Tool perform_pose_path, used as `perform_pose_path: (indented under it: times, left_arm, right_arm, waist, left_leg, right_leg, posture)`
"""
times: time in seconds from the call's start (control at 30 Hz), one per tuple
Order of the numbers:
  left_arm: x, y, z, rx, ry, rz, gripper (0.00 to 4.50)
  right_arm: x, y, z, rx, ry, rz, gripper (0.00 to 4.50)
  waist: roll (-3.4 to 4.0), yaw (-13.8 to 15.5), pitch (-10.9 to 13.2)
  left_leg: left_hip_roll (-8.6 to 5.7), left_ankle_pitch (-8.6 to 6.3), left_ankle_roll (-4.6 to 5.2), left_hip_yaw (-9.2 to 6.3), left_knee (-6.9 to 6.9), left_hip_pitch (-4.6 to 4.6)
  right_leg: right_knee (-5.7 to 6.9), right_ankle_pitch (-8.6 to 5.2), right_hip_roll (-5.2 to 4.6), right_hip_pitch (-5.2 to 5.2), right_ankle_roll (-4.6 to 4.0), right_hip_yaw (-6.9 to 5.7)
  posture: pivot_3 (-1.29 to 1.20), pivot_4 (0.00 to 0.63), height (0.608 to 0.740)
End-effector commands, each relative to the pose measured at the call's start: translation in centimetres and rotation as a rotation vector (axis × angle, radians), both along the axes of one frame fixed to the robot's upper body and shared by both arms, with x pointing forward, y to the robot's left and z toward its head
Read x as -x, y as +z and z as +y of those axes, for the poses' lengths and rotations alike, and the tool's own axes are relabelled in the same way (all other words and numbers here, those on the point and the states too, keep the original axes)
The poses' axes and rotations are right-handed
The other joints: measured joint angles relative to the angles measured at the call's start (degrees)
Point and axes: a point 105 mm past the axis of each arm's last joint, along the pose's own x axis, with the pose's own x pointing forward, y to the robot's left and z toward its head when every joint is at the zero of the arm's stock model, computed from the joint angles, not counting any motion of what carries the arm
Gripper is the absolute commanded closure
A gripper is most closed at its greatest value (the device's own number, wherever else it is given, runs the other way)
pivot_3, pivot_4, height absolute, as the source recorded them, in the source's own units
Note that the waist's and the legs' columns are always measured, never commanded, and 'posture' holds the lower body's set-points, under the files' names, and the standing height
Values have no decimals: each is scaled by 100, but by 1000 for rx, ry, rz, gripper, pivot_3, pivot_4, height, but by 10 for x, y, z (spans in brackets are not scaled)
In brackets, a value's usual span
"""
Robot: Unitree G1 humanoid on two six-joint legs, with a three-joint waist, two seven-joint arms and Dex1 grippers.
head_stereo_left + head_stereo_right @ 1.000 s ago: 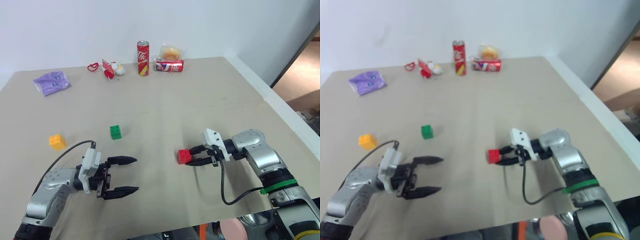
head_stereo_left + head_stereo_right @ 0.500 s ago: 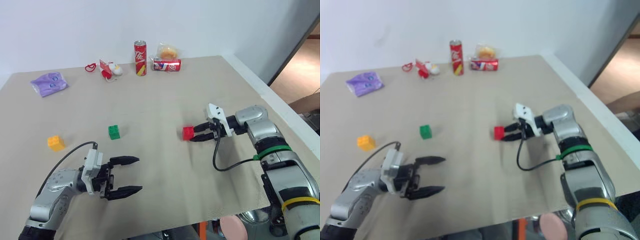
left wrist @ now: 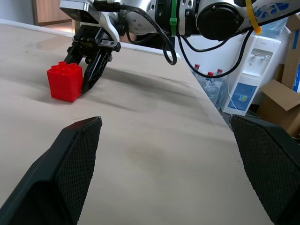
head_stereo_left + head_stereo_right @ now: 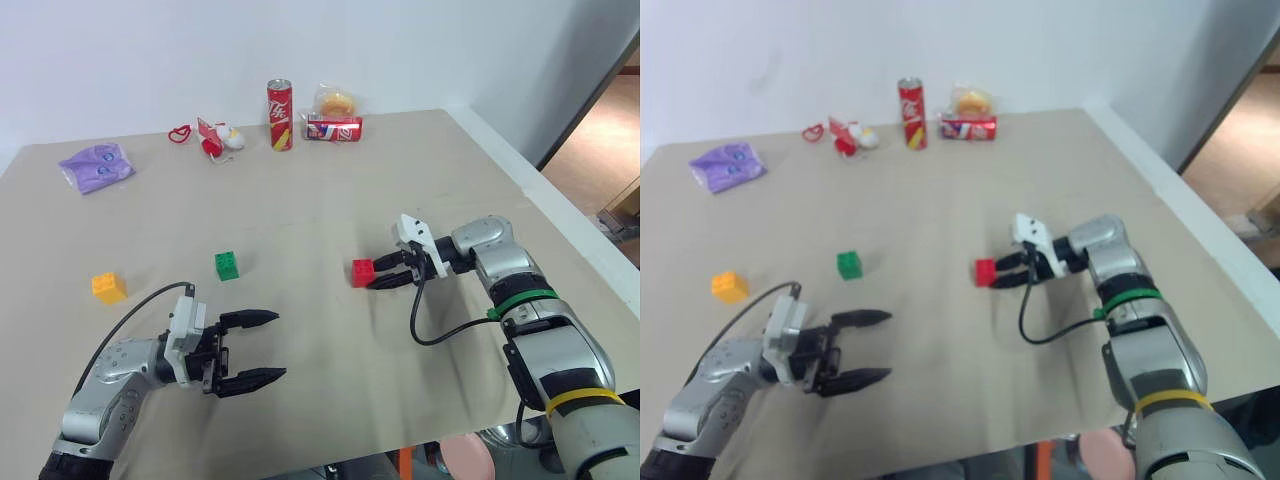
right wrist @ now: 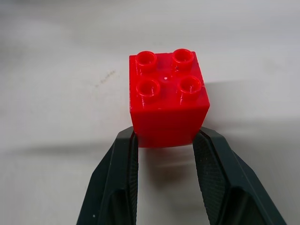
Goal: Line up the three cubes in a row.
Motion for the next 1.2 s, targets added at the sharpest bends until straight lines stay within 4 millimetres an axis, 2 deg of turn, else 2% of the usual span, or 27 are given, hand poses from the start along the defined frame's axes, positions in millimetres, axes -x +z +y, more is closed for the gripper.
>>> perform_pose_path:
  times: [0.03, 0.6, 0.77, 1.2]
  left_arm:
    - [4, 8, -1, 21, -6, -32, 0]
    - [1, 10, 4, 19, 10, -19, 0]
    - [0, 11, 6, 14, 16, -23, 0]
    - [-22, 7, 35, -45, 182, -159, 0]
  right_arm:
    - [10, 9, 10, -46, 89, -2, 3346]
    - [37, -8, 18, -49, 157, 35, 3346]
    - [36, -13, 23, -40, 164, 21, 3346]
    - [34, -15, 29, -61, 161, 10, 3346]
  waist:
    - [0, 1, 0]
    - [0, 3, 0]
    - [0, 2, 0]
    - [-1, -1, -1]
  left_leg:
    - [0, 0, 0, 0, 0, 0]
    - [0, 0, 0, 0, 0, 1]
    - [2, 0, 0, 0, 0, 3]
    - [9, 0, 0, 1, -1, 10]
  right_leg:
    - [0, 0, 0, 0, 0, 0]
    - [0, -1, 1, 0, -1, -1]
    - [0, -1, 4, 0, -1, -1]
    - [1, 1, 13, 1, -4, 1]
  posture:
    - [0, 150, 740]
    - [0, 150, 740]
    - [0, 150, 740]
    - [0, 150, 740]
